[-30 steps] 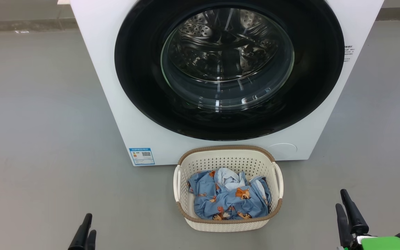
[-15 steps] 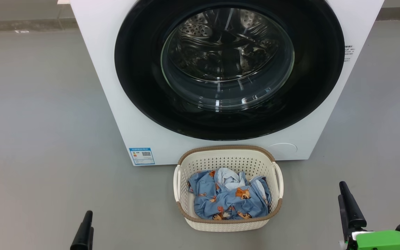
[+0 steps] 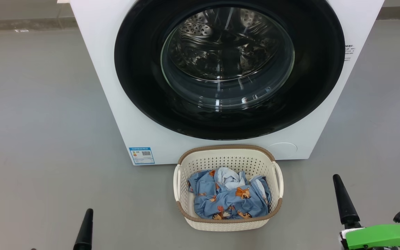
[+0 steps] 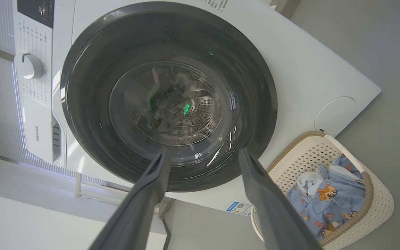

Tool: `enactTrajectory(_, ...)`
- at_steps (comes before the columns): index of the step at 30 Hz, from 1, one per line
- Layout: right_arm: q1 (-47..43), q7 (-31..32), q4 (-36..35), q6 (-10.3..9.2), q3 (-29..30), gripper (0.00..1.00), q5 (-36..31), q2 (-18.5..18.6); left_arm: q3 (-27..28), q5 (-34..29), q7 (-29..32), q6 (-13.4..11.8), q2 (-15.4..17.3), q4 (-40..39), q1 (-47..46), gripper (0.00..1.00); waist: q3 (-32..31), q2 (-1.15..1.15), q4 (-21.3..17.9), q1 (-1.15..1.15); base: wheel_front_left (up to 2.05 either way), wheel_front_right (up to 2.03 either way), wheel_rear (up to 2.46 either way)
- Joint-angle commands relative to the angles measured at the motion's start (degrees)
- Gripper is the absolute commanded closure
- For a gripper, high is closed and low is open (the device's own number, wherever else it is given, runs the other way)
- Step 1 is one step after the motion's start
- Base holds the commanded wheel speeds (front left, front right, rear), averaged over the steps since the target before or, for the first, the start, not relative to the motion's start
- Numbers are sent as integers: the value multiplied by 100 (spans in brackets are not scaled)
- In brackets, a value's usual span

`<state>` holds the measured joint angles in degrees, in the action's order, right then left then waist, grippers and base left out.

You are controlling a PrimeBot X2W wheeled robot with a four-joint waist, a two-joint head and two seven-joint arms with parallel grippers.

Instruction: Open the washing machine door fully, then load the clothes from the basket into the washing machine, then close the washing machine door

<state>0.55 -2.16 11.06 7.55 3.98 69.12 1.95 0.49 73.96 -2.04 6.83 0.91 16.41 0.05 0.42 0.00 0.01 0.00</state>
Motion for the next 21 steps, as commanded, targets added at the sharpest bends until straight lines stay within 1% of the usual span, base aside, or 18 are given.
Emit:
enactTrajectory(1, 92, -65, -231, -3, -131, 0, -234, 80, 59, -213, -68, 35, 95, -187, -58, 0, 1, 0, 0, 0, 0, 0, 0)
enactTrajectory(21, 74, -399, -553, -4, -462, 0, -1999, 323, -8, -2294, -405, 43, 123, -395, 21, 0, 23, 0, -8, 0, 0, 0, 0)
